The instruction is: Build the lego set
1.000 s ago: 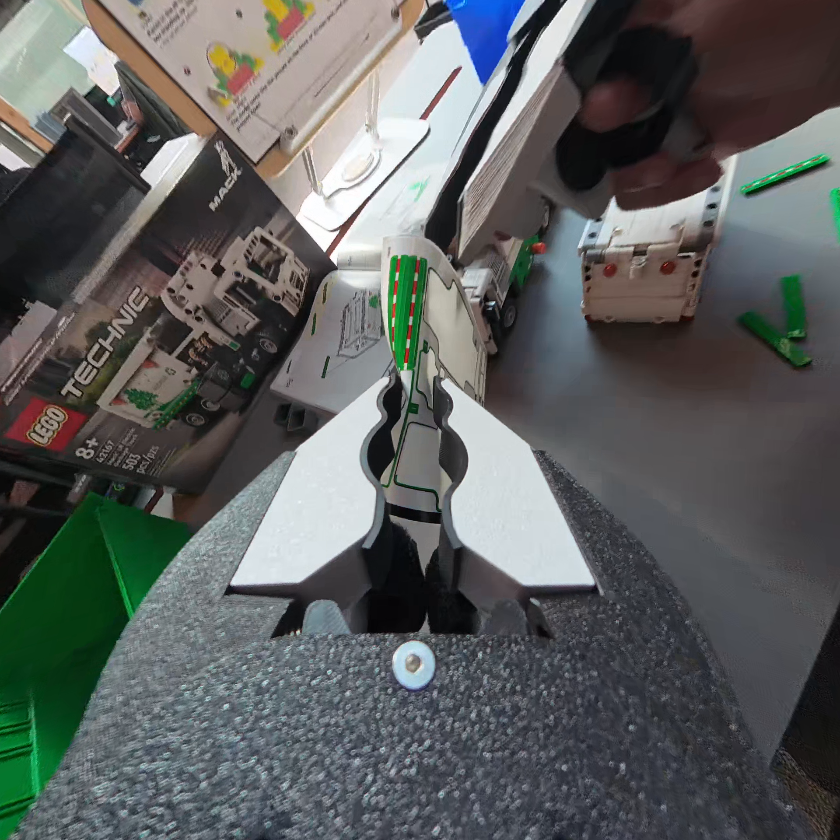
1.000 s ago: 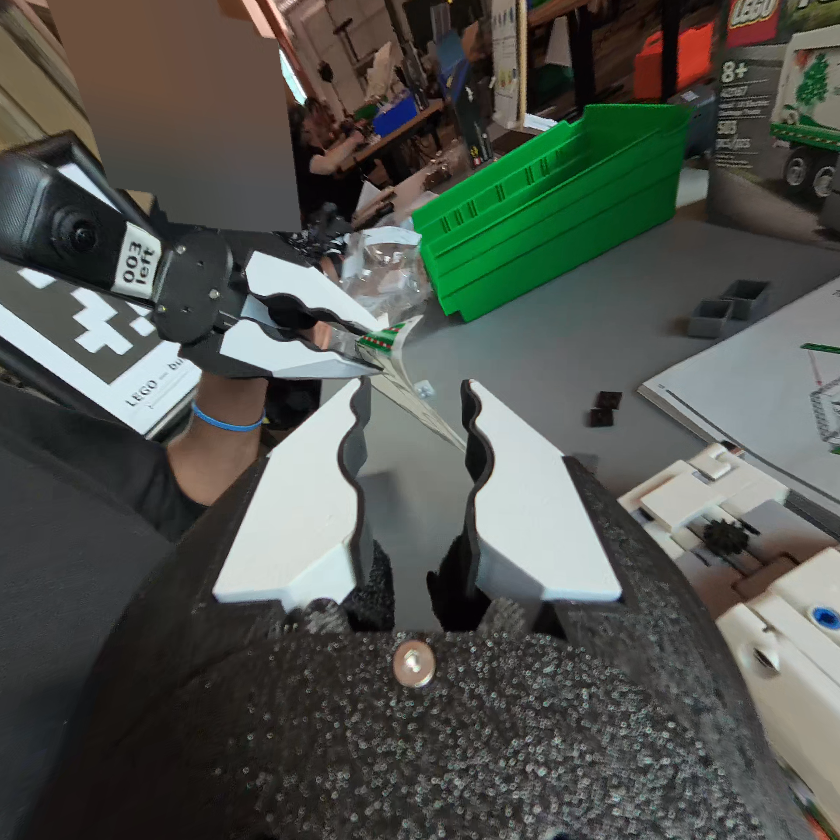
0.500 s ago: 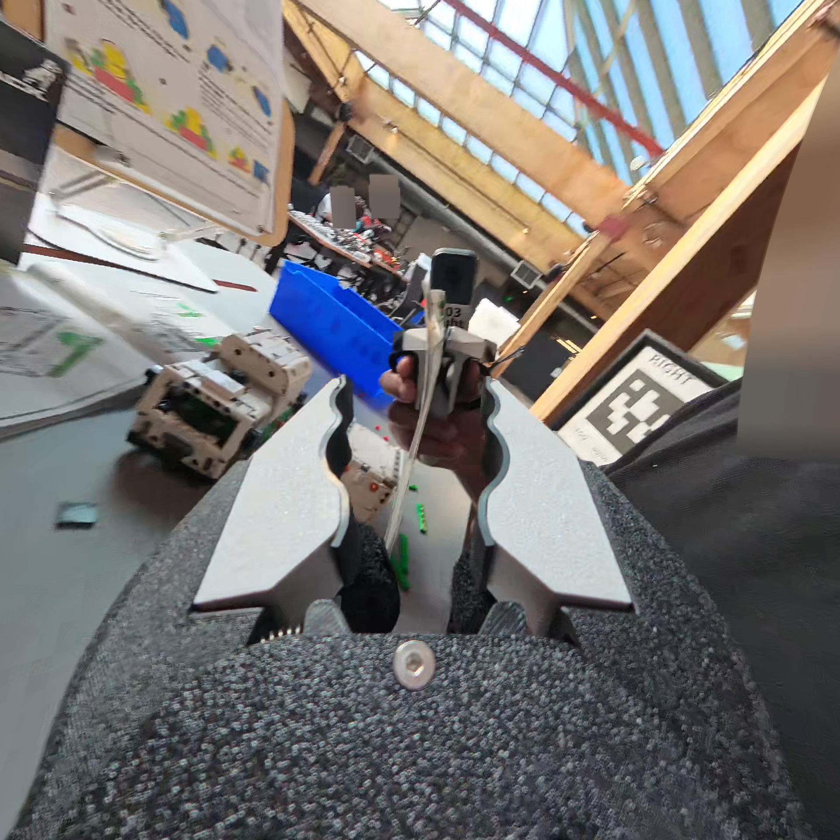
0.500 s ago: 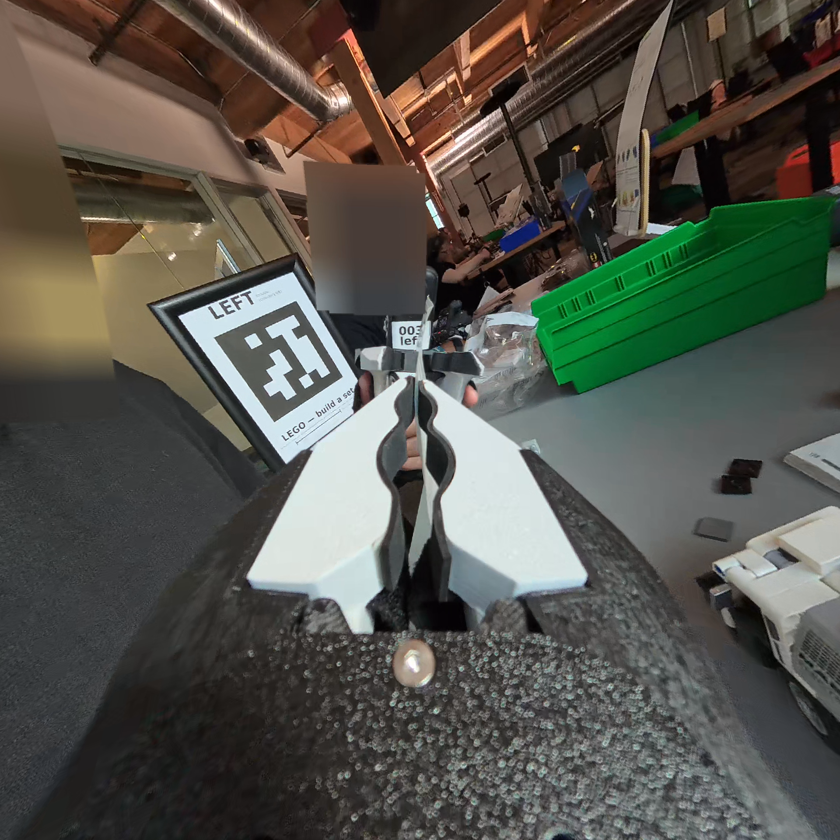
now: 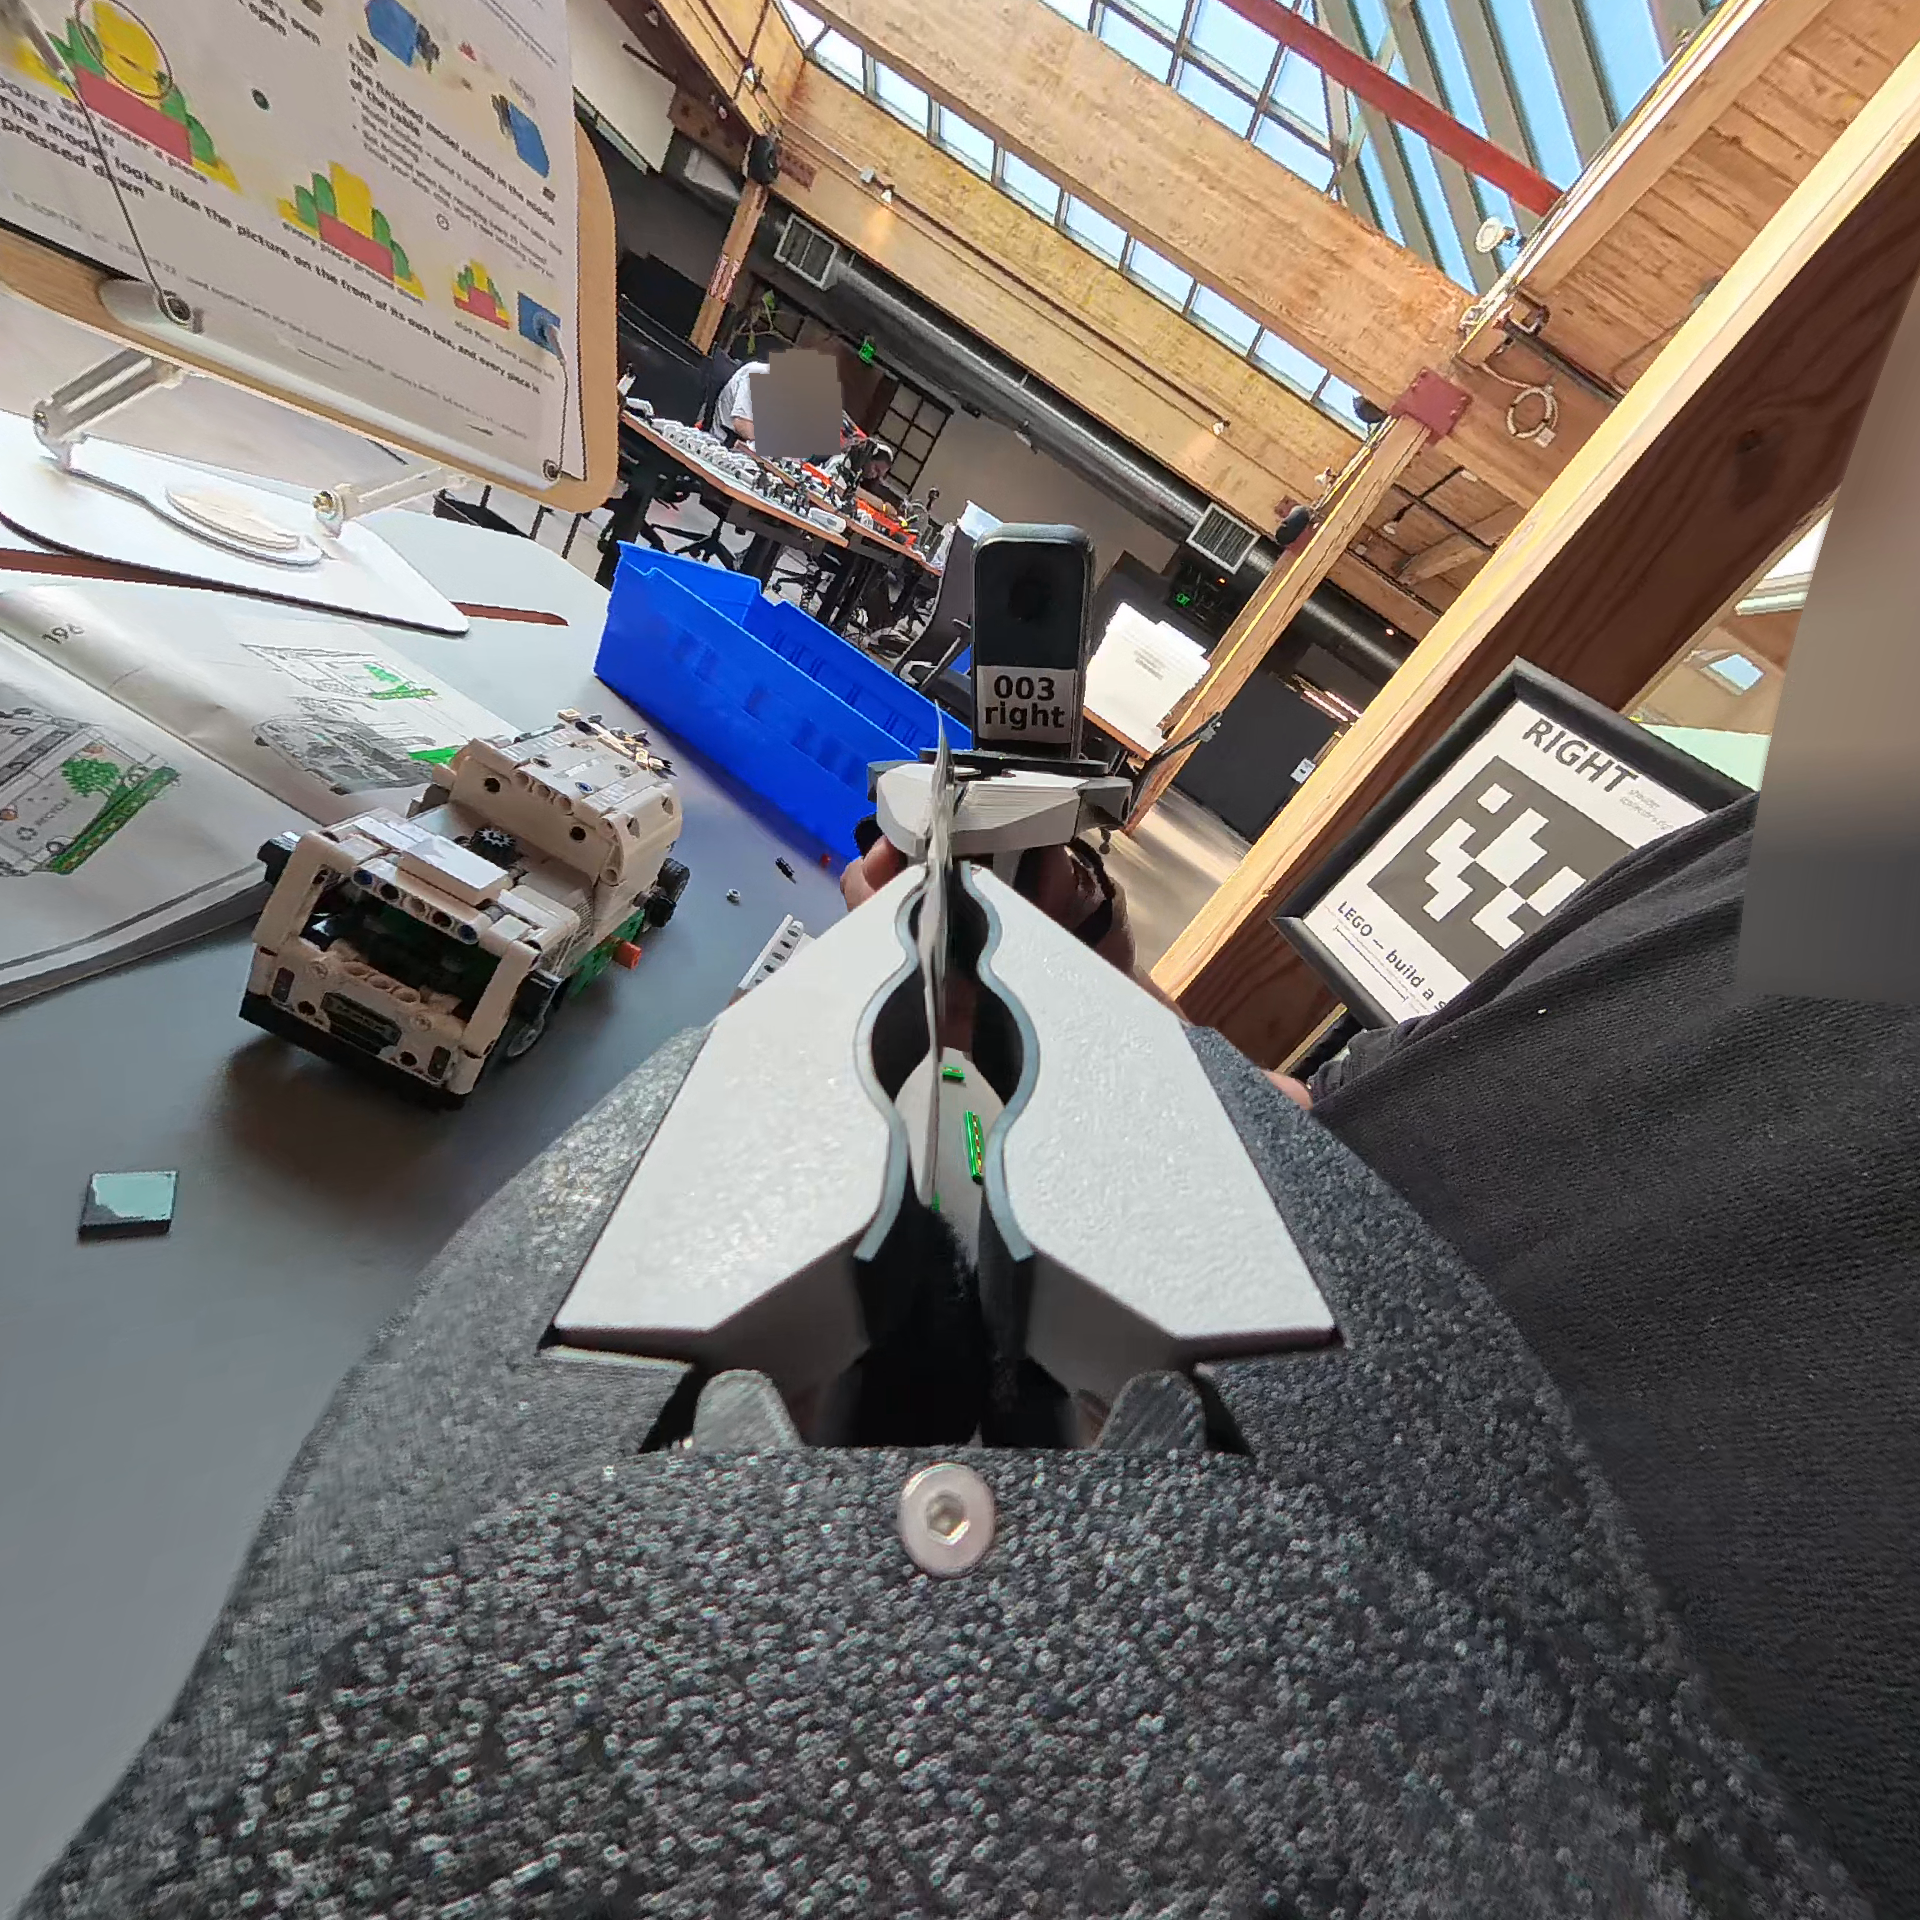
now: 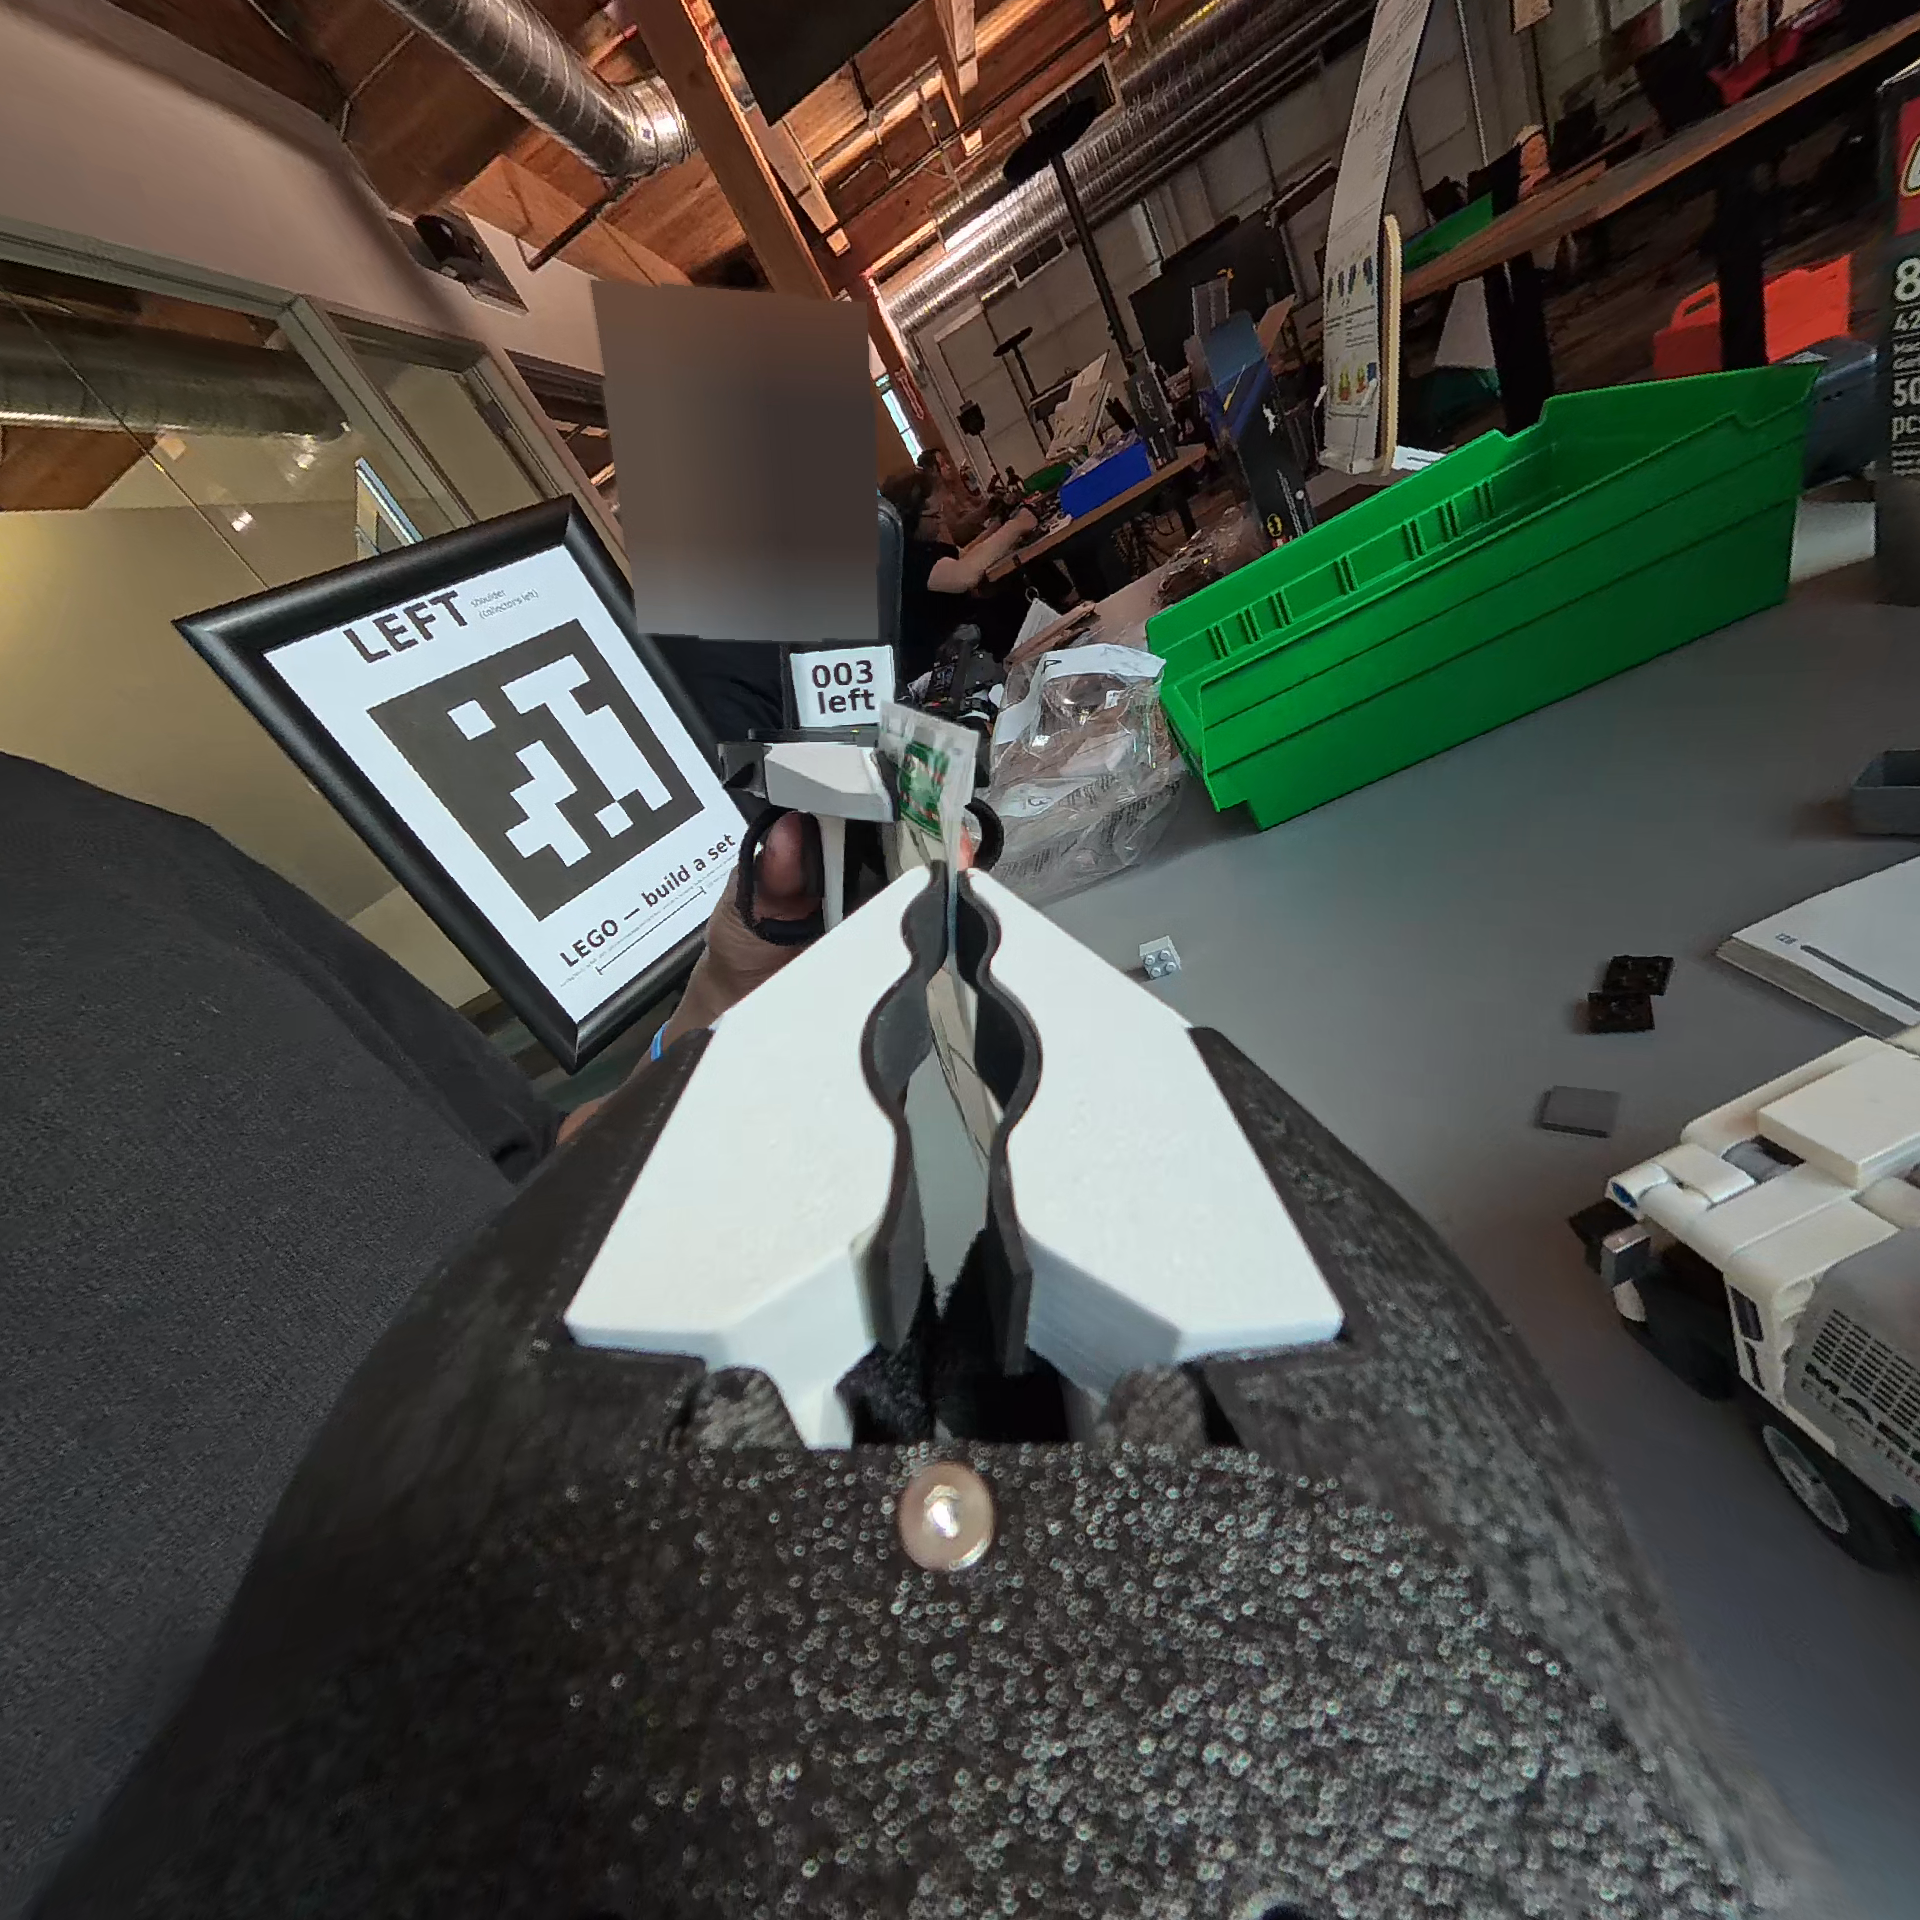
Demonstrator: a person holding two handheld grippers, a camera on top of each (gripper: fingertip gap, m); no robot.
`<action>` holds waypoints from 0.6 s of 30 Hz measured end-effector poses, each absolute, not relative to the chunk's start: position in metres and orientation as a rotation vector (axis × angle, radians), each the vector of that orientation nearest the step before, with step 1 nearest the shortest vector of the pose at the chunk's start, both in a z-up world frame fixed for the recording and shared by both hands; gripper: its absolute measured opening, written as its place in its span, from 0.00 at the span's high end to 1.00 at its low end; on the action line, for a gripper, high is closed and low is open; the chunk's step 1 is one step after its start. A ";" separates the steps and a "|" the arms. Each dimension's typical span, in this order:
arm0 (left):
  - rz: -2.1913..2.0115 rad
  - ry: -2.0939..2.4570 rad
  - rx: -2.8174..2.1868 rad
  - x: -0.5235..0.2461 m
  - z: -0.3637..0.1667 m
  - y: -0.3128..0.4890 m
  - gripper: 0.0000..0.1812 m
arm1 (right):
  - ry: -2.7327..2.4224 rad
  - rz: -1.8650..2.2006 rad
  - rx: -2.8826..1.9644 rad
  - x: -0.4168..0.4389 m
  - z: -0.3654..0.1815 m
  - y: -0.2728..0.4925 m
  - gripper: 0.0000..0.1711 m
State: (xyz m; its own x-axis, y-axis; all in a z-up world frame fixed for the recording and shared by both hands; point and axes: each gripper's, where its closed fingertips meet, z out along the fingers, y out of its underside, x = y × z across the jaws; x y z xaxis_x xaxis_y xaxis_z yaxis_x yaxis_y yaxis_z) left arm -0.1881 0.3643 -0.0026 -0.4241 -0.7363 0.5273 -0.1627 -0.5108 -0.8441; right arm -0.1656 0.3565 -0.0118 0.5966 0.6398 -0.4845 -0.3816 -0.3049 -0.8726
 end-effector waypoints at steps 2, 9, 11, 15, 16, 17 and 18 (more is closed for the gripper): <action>-1.971 1.273 -1.406 -0.188 -0.005 0.363 1.00 | -0.212 0.993 -1.583 -0.163 -0.012 0.357 1.00; -1.968 1.281 -1.411 -0.190 -0.008 0.365 1.00 | -0.183 0.990 -1.586 -0.158 -0.014 0.356 1.00; -1.970 1.286 -1.408 -0.190 -0.007 0.365 1.00 | -0.183 1.004 -1.584 -0.159 -0.015 0.355 1.00; -1.947 1.307 -1.412 -0.188 -0.008 0.365 0.98 | -0.179 1.011 -1.584 -0.161 -0.015 0.354 1.00; -1.945 1.316 -1.407 -0.187 -0.008 0.363 1.00 | -0.178 1.016 -1.584 -0.163 -0.015 0.355 1.00; -1.923 1.323 -1.410 -0.186 -0.009 0.364 1.00 | -0.176 1.018 -1.582 -0.163 -0.014 0.355 1.00; -1.889 1.326 -1.412 -0.185 -0.011 0.365 1.00 | -0.176 1.015 -1.583 -0.163 -0.015 0.355 1.00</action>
State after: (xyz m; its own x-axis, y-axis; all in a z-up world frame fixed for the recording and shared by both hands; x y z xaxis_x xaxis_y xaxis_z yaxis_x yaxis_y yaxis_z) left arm -0.1852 0.3652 -0.0106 -0.3874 -0.7821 0.4881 -0.1930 -0.4488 -0.8725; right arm -0.1633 0.3552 -0.0150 0.6097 0.6130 -0.5025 -0.4076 -0.3012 -0.8621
